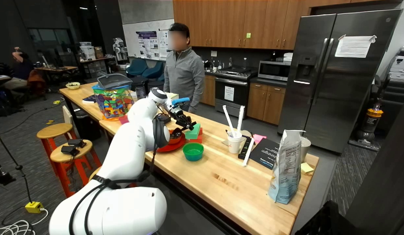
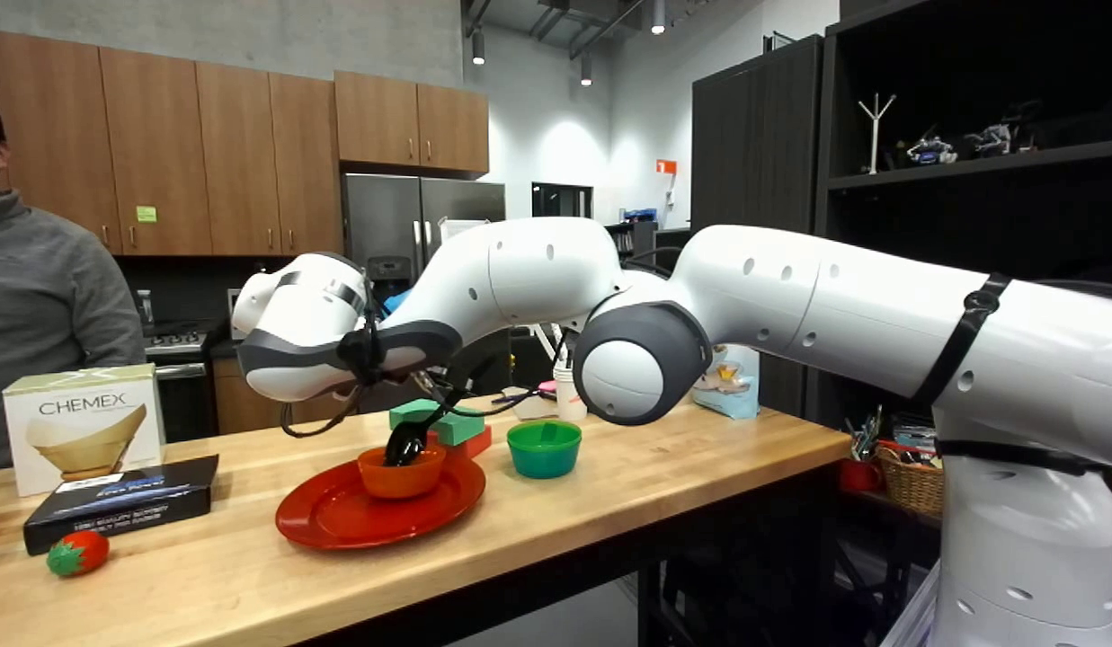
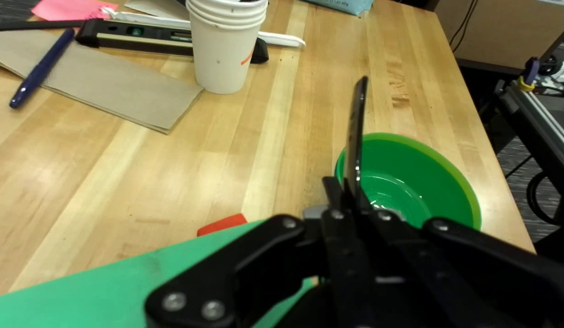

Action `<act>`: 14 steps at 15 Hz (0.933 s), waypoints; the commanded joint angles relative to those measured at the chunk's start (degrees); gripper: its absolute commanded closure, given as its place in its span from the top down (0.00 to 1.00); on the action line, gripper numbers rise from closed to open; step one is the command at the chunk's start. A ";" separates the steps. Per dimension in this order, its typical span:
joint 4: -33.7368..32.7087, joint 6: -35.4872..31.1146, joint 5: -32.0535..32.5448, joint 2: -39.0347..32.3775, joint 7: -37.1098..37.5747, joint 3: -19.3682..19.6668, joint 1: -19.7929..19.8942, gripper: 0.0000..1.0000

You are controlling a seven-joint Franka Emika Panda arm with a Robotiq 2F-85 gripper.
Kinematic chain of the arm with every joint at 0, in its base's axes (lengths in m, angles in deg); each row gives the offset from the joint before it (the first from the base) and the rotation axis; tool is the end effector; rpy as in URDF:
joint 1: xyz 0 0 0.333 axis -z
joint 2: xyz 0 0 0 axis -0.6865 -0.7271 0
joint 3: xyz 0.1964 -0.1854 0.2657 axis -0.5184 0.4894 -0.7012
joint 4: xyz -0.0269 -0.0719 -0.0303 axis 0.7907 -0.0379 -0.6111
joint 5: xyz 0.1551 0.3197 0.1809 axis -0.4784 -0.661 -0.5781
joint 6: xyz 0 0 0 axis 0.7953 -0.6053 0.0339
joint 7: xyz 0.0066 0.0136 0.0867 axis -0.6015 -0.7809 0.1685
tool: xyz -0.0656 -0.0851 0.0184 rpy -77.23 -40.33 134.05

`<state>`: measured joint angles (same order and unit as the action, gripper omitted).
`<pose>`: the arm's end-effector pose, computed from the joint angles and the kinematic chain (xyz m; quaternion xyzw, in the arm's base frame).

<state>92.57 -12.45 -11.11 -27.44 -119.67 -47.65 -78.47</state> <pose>0.7190 0.3373 0.3290 0.6121 0.6096 -0.4148 0.2856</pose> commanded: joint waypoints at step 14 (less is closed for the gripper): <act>2.15 19.90 -9.90 -0.70 -9.69 -5.31 4.53 0.01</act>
<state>94.27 3.42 -18.49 -28.57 -127.55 -51.23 -75.58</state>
